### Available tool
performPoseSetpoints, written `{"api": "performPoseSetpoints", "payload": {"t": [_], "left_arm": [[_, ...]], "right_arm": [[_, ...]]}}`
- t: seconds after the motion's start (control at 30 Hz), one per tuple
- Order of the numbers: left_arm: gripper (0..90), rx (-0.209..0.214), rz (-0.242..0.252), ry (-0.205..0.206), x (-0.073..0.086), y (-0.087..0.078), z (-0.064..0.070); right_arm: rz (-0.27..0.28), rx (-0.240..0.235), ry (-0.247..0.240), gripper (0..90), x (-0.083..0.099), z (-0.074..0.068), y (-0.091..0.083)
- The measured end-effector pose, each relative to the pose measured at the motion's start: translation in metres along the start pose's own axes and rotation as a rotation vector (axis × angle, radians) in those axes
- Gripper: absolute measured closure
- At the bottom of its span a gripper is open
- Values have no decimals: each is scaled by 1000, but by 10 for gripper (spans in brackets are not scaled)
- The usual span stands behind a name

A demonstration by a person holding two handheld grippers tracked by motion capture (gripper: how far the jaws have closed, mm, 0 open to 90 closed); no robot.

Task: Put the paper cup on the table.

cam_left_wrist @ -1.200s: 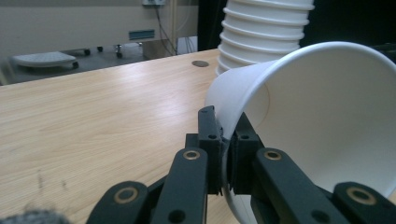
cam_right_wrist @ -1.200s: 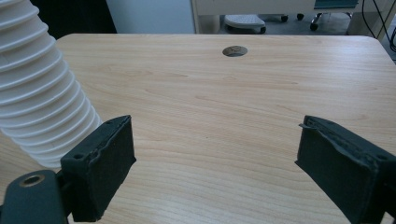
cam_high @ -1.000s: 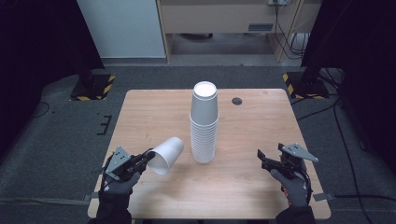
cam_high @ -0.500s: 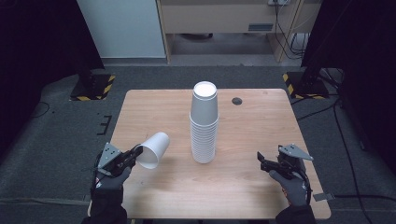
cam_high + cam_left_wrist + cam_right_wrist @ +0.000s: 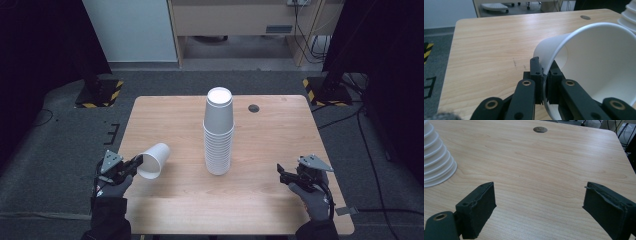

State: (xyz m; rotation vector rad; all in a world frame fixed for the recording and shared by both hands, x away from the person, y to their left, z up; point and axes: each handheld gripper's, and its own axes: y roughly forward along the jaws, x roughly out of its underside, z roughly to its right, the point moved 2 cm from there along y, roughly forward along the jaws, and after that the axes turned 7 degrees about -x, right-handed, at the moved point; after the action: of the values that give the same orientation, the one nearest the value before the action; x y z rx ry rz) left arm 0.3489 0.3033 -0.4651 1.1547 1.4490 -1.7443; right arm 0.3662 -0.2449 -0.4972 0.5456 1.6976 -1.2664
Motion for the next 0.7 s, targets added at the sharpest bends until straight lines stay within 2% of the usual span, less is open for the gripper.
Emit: {"api": "performPoseSetpoints", "payload": {"t": [0.17,0.7], "left_arm": [[851,-18,-68,9,-4,1,-9],[854,-38,-281,52,-42,2,-29]], "right_arm": [[-11,5,-18,105,1,-1,1],[-14,8,-19,104,2,0,2]]}}
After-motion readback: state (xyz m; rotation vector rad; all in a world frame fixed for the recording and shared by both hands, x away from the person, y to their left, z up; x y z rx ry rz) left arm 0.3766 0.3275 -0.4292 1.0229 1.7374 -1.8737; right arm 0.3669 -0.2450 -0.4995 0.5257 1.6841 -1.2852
